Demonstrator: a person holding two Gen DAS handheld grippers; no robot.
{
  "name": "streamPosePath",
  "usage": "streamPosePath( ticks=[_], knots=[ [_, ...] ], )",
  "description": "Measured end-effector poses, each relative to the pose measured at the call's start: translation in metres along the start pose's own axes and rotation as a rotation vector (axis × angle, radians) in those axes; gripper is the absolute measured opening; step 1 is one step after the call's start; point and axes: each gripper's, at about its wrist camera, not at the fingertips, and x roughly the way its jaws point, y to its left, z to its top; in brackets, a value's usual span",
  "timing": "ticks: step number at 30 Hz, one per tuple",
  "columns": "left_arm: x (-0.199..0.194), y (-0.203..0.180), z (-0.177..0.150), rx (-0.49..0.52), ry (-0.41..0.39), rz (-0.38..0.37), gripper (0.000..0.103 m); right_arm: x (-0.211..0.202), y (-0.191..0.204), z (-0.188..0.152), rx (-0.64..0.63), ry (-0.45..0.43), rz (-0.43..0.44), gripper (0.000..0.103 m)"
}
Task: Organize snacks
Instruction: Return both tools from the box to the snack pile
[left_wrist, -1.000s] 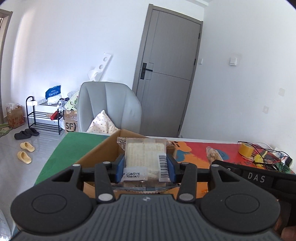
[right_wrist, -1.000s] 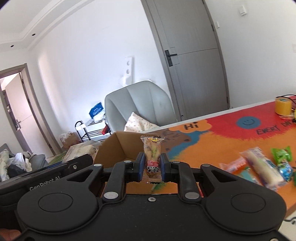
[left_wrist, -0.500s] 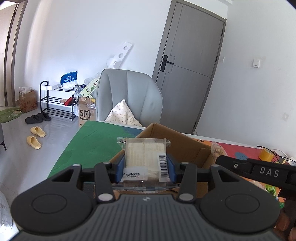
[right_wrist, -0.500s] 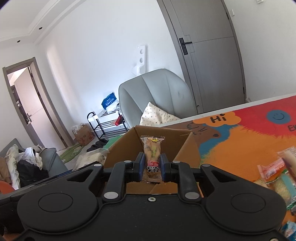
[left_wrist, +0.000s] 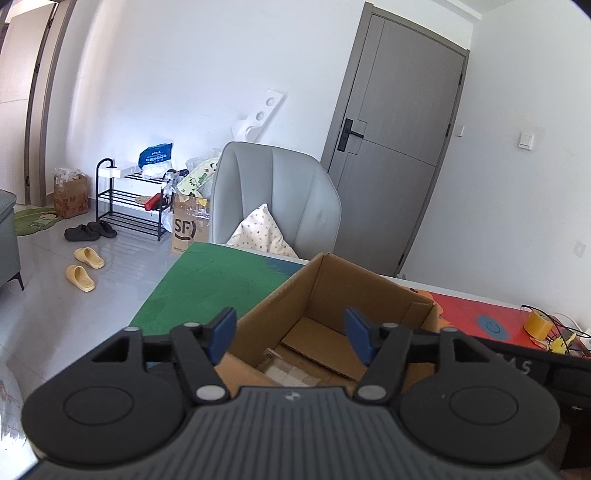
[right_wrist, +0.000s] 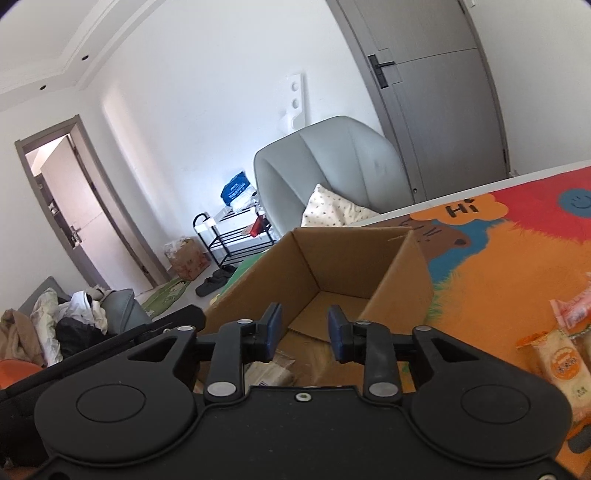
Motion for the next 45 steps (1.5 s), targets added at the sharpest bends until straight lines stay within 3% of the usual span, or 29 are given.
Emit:
streamPosePath(
  ticks=[2,4,18,27,45],
  knots=[
    [-0.004,-0.002,0.0,-0.003,-0.023,0.001,0.079,-0.009,-0.004,0.0,0.011,-0.015,-0.012,0.04],
    [-0.009,-0.005,-0.002,-0.007,-0.047,0.035,0.088,-0.019,-0.01,-0.001,0.022,-0.031,-0.03,0.055],
    [-0.019,-0.044,-0.022,0.066,-0.034,0.008,0.097,-0.076,-0.041,-0.015,0.008,-0.099,-0.177,0.092],
    [-0.031,-0.075,-0.034,0.1,-0.035,-0.054,0.098,-0.106,-0.072,-0.024,0.045,-0.121,-0.24,0.103],
    [-0.031,-0.137,-0.064,0.195,0.037,-0.136,0.098,-0.159,-0.13,-0.043,0.113,-0.153,-0.359,0.103]
  ],
)
